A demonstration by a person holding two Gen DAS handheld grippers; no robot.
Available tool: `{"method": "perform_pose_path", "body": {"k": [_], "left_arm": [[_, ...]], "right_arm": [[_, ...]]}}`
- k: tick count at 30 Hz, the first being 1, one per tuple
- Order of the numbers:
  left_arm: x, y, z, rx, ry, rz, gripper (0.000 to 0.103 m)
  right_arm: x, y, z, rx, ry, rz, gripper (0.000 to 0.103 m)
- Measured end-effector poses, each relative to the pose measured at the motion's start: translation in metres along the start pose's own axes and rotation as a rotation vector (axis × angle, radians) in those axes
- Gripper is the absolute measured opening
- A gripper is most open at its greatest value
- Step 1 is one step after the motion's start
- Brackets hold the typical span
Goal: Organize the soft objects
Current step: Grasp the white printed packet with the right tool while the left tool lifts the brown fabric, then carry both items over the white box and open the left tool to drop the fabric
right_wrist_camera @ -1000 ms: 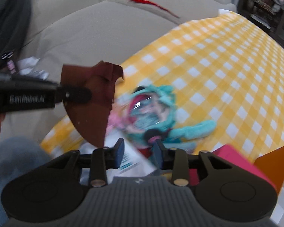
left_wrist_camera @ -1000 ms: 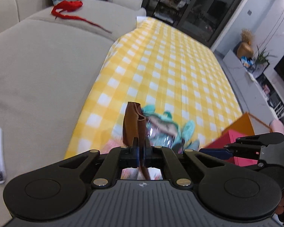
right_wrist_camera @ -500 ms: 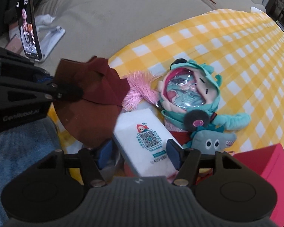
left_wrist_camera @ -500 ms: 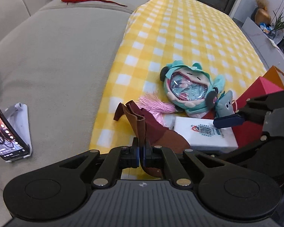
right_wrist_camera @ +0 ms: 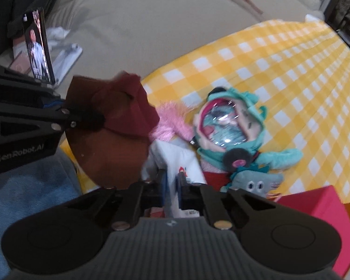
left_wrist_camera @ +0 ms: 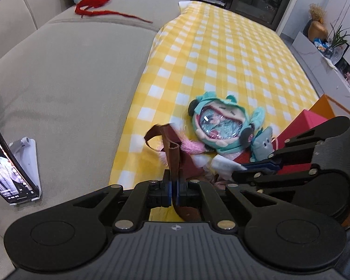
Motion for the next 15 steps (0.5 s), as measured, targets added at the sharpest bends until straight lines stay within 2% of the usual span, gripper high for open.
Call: {"method": "perform_pose_path", "body": {"k": [4,9,15], "left_arm": [[-0.016,0.005,-0.005,-0.002,0.05,0.002,0.003],[-0.046,0.023,-0.012,0.035,0.109,0.03,0.003],[-0.069,0.061,-0.006,0.094,0.124,0.129,0.003]], "right_arm": [[-0.034,0.003,0.002,0.045,0.086,0.025,0.005],[-0.081,0.005,0.014,0.137,0.184,0.0,0.005],[-0.137,0.003,0.052,0.26,0.302,-0.023,0.005]]}}
Point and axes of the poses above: each gripper's, at about its wrist camera, not at the fingertips, and x roughly the way its jaws point, y to its right, z to its underside, the point moved 4 cm from there along x, roughly the way its jaws point
